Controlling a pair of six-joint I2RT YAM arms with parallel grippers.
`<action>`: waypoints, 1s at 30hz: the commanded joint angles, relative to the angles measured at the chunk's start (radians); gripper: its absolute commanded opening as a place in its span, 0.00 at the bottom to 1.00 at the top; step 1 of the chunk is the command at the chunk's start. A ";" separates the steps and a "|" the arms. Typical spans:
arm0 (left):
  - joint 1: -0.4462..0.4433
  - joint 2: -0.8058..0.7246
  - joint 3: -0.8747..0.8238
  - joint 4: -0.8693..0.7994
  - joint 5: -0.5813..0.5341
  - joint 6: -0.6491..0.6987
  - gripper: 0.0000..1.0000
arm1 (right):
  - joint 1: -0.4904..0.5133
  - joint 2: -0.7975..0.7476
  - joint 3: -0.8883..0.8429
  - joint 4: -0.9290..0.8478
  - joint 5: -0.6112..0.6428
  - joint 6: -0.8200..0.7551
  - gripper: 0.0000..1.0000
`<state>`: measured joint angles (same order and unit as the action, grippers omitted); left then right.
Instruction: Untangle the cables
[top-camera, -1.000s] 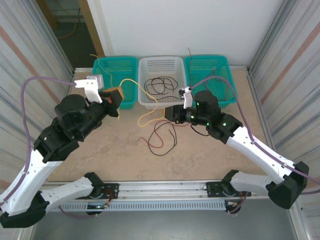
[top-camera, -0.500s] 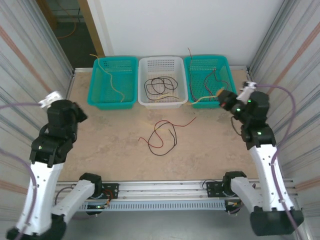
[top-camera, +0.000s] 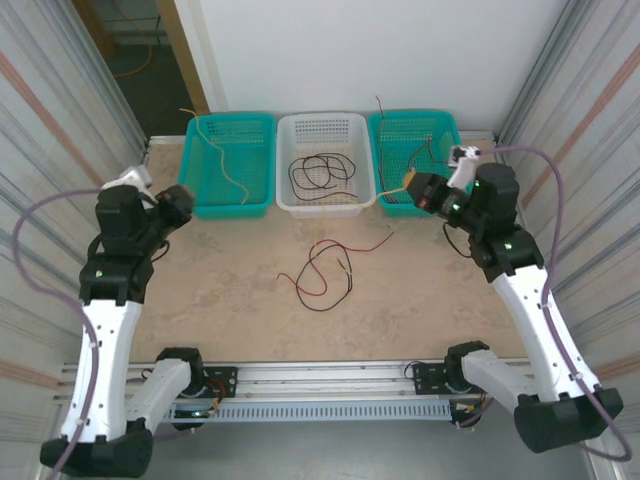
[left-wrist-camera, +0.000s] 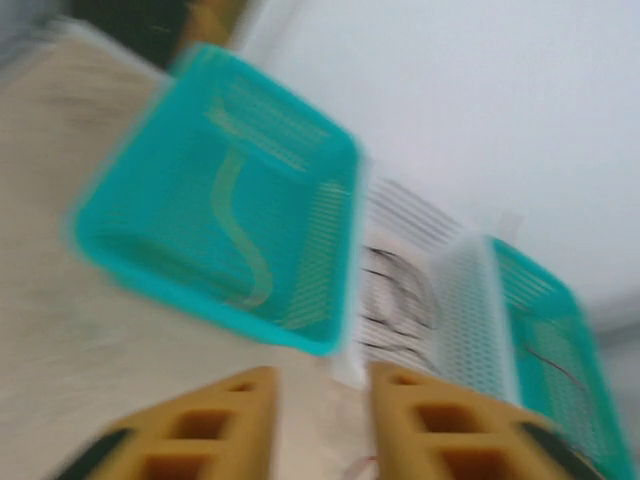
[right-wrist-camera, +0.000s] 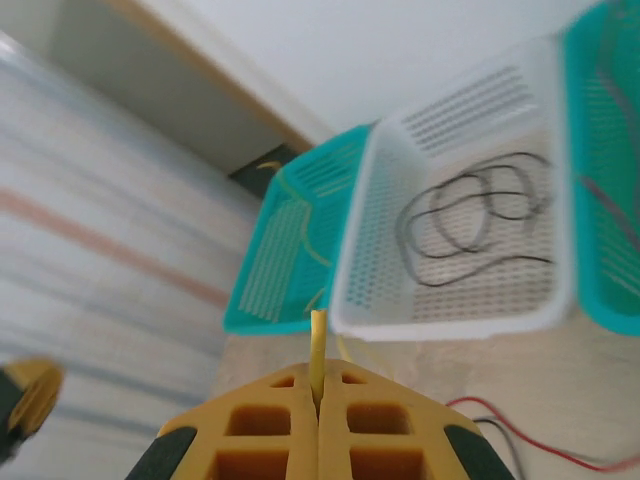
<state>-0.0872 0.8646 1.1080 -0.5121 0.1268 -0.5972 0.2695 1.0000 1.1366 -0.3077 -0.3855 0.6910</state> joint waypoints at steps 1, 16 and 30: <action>-0.186 0.053 0.001 0.294 0.187 0.143 0.65 | 0.120 0.083 0.150 -0.014 0.057 -0.118 0.00; -0.448 0.355 0.176 0.550 0.212 0.522 0.98 | 0.298 0.430 0.647 0.058 -0.114 -0.123 0.00; -0.433 0.433 0.187 0.544 0.168 0.513 0.00 | 0.289 0.454 0.697 0.104 -0.128 -0.093 0.00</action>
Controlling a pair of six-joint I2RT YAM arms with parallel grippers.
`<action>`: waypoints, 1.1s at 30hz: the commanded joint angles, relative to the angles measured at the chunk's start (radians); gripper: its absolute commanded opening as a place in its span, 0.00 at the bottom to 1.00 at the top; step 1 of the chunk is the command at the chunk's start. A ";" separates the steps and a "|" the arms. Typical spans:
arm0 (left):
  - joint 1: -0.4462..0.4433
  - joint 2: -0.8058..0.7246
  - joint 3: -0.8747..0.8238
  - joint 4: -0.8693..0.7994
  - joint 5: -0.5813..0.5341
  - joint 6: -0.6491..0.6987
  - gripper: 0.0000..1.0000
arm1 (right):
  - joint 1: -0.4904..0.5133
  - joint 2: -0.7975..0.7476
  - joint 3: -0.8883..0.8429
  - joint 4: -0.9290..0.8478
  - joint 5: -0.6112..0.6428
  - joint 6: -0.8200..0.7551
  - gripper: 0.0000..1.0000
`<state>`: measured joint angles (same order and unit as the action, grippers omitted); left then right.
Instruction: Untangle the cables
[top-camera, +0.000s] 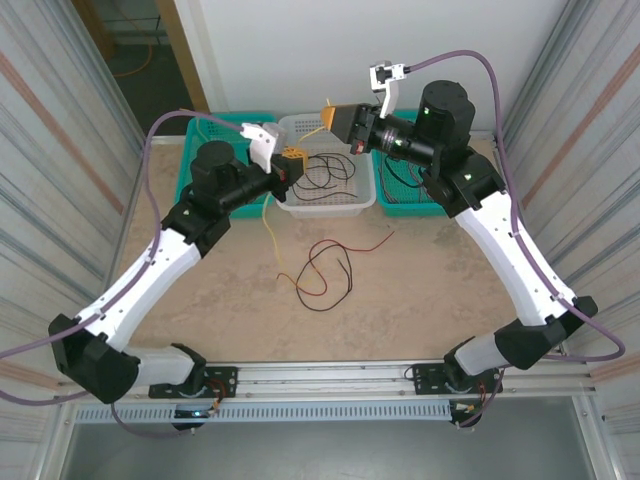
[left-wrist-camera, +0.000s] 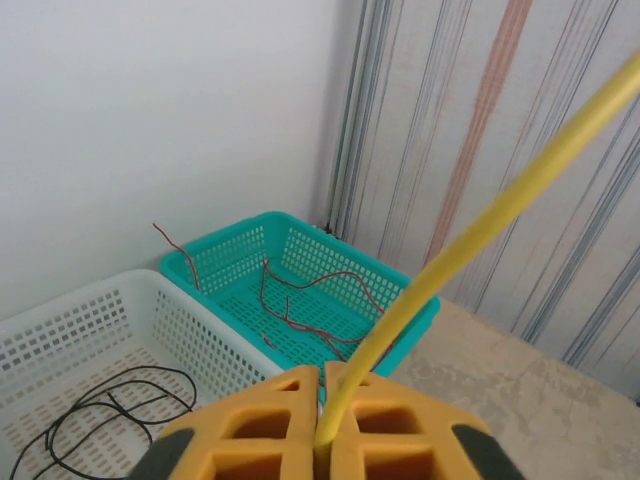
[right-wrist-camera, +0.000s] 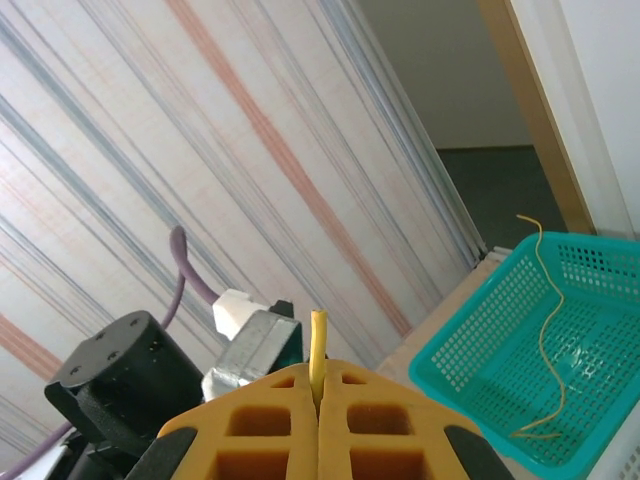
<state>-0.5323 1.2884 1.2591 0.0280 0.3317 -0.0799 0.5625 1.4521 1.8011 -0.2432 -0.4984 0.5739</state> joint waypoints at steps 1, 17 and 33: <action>0.018 0.013 0.043 0.004 -0.048 -0.012 0.00 | -0.006 0.003 0.027 0.036 -0.005 0.024 0.00; 0.500 0.352 0.311 0.142 -0.233 -0.281 0.00 | -0.130 -0.199 -0.490 -0.055 0.109 0.047 0.51; 0.599 0.909 0.800 -0.090 -0.060 -0.252 0.00 | -0.134 -0.231 -0.636 -0.178 0.130 0.004 0.47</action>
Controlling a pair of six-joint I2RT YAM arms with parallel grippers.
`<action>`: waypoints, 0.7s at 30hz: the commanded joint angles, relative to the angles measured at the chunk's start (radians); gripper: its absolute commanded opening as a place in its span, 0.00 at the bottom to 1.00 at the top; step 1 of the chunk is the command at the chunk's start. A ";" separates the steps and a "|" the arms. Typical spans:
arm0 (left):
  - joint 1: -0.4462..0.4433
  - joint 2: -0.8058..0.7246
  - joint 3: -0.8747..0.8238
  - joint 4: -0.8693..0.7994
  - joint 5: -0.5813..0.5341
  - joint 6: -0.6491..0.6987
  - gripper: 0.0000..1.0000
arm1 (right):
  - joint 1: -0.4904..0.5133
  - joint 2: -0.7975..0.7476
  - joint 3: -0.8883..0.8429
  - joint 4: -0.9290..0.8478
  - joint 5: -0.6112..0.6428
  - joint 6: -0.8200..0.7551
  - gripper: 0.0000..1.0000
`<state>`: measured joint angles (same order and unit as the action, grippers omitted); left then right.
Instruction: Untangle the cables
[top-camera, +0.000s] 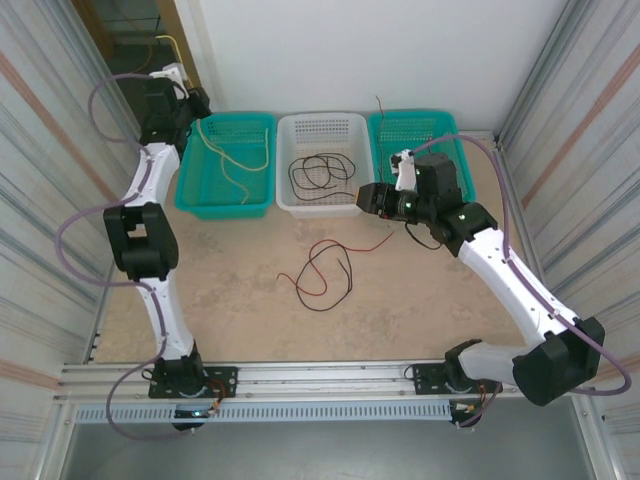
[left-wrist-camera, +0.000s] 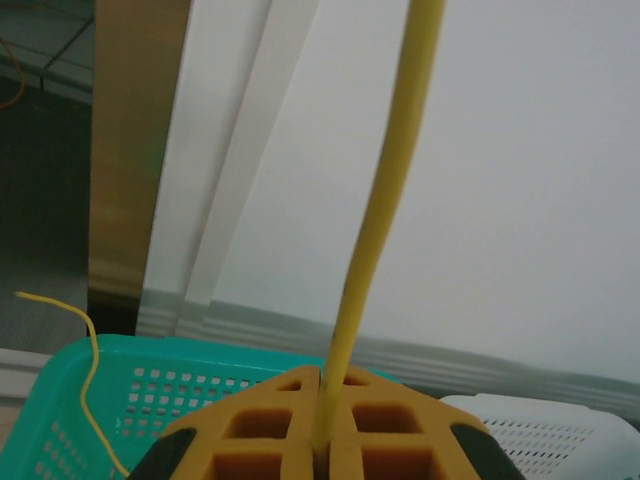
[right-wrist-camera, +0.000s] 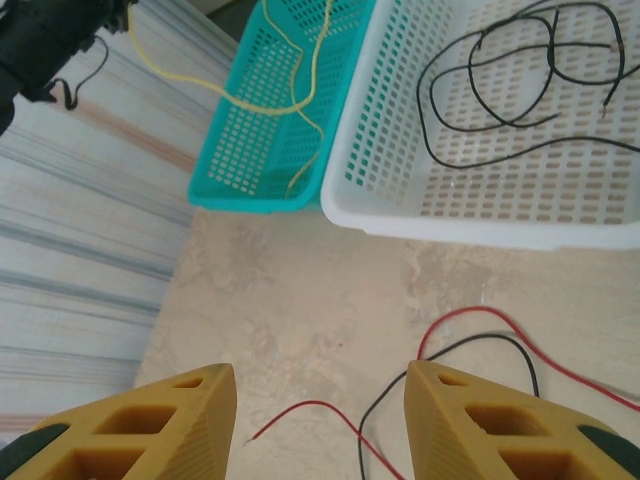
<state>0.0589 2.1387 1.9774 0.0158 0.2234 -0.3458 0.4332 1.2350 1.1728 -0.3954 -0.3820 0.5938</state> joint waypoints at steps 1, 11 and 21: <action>0.008 0.097 0.122 -0.117 0.063 0.024 0.02 | -0.007 -0.011 -0.009 -0.032 0.010 -0.015 0.47; -0.030 0.220 0.213 -0.325 0.009 0.151 0.73 | -0.017 -0.021 -0.023 -0.055 -0.003 -0.018 0.46; -0.124 -0.096 0.029 -0.298 -0.420 0.353 0.99 | -0.008 -0.075 -0.055 -0.039 -0.004 0.004 0.47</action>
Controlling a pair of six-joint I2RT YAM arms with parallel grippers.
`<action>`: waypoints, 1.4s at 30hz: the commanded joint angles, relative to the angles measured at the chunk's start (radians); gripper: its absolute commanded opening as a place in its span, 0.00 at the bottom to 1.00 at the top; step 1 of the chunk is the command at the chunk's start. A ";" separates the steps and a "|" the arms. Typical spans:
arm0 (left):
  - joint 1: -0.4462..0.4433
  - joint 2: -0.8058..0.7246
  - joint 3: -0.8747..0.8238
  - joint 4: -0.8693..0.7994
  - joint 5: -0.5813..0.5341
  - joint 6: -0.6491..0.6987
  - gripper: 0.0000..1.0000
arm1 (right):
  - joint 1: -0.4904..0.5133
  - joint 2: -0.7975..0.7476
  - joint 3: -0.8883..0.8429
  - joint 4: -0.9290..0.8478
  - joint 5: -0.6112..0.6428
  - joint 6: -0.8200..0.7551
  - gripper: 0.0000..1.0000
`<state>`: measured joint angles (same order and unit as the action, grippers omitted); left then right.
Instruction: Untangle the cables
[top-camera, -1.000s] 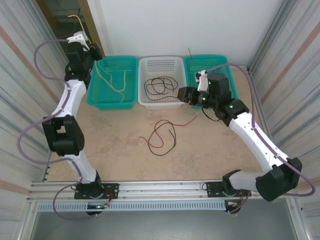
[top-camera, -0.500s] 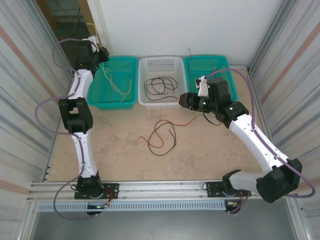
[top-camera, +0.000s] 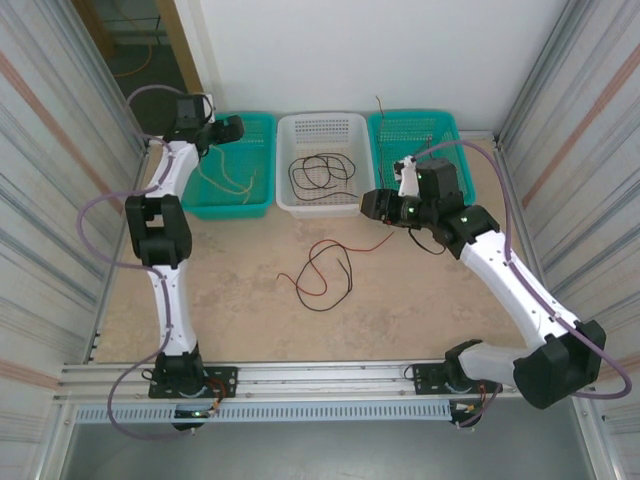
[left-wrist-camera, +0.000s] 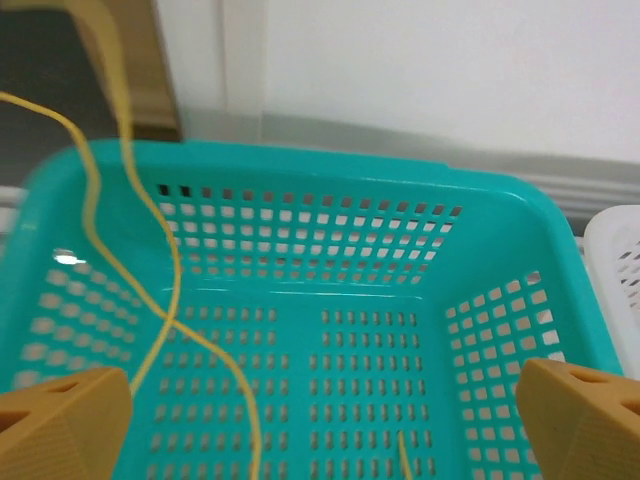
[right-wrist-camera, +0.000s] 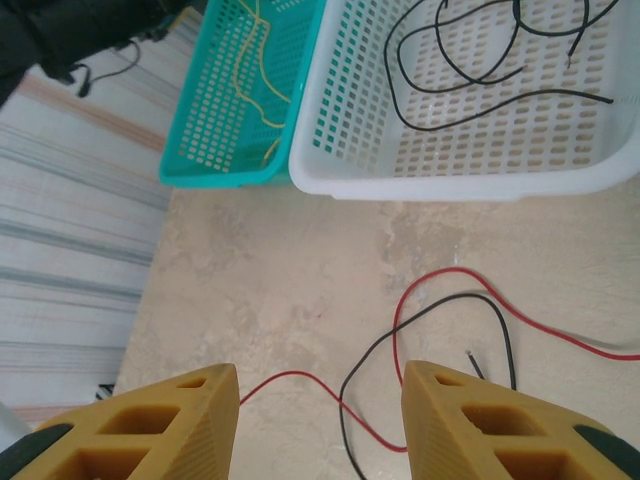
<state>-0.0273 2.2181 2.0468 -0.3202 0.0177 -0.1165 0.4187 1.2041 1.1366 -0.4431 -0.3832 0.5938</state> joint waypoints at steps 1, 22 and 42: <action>-0.050 -0.213 -0.066 0.043 -0.254 0.135 0.99 | 0.009 -0.051 -0.024 0.009 0.005 0.004 0.47; -0.491 -1.118 -1.081 -0.154 0.141 -0.264 0.74 | 0.167 0.174 -0.167 -0.044 0.241 0.096 0.58; -0.553 -1.035 -1.391 0.088 0.198 -0.551 0.57 | 0.194 0.303 -0.064 -0.075 0.232 0.113 0.55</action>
<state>-0.5735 1.1652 0.6445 -0.2829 0.1871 -0.6403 0.6075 1.4956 1.0451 -0.4820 -0.1749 0.6994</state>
